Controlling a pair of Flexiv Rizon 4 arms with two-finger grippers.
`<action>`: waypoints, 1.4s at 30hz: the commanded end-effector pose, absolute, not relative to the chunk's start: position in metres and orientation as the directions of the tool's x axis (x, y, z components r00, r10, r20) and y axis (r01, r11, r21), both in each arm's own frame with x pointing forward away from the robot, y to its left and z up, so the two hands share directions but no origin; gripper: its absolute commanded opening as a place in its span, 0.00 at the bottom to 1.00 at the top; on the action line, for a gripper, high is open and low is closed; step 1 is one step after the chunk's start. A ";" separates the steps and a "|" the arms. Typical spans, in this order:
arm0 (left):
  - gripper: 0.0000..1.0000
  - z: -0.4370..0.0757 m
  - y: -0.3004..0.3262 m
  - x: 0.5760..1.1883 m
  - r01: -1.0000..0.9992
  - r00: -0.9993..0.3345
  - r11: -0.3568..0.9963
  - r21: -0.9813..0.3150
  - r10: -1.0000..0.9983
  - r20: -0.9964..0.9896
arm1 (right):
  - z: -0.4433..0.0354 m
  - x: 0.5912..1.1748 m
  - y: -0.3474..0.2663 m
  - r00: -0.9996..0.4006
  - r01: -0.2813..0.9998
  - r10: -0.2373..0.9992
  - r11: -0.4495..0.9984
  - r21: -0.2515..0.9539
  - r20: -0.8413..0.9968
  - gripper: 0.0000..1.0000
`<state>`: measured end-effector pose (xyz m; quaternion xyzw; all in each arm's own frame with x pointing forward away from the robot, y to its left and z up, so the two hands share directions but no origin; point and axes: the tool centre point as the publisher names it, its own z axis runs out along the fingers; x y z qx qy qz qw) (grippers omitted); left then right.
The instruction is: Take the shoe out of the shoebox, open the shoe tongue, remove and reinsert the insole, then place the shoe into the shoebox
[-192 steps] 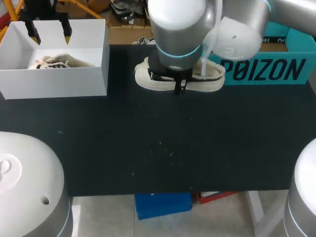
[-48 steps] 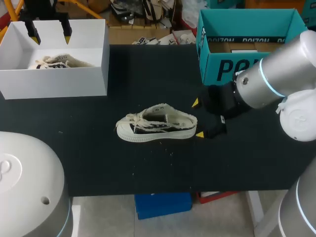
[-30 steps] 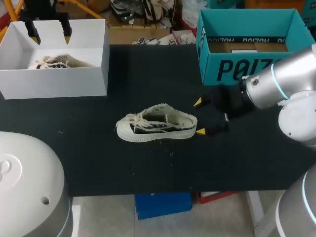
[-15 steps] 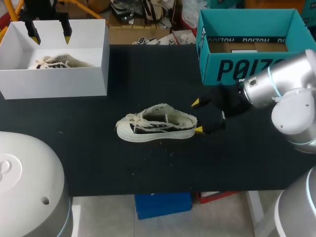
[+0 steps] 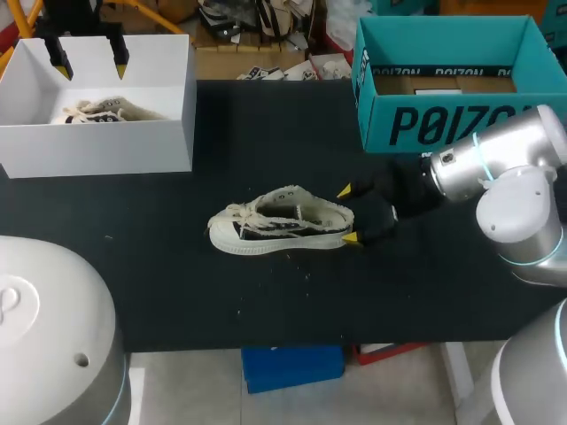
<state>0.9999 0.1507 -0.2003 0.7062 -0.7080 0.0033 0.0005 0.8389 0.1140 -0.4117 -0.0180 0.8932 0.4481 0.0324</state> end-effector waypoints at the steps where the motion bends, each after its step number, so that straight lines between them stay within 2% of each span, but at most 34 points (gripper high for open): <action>1: 1.00 -0.200 0.151 1.000 -1.000 -0.001 0.001 -0.002 -1.000 0.003 | -0.418 0.842 0.120 -0.998 -0.059 -0.006 0.590 0.805 -0.069 1.00; 29: 1.00 -0.200 0.151 1.000 -1.000 -0.001 0.001 -0.002 -1.000 0.003 | -0.437 0.842 0.146 -1.000 -0.019 -0.008 0.522 0.853 -0.017 1.00; 30: 1.00 -0.200 0.151 1.000 -1.000 -0.001 0.001 -0.002 -1.000 0.003 | -0.438 0.842 0.147 -1.000 -0.016 -0.006 0.521 0.854 -0.015 0.45; 31: 1.00 -0.200 0.151 1.000 -1.000 -0.001 0.001 -0.002 -1.000 0.003 | -0.439 0.841 0.148 -1.000 -0.007 -0.008 0.522 0.853 -0.004 0.00; 42: 1.00 -0.198 0.147 0.997 -1.000 -0.011 0.011 0.003 -1.000 -0.004 | -0.442 0.841 0.150 -1.000 -0.009 -0.019 0.498 0.867 0.000 0.00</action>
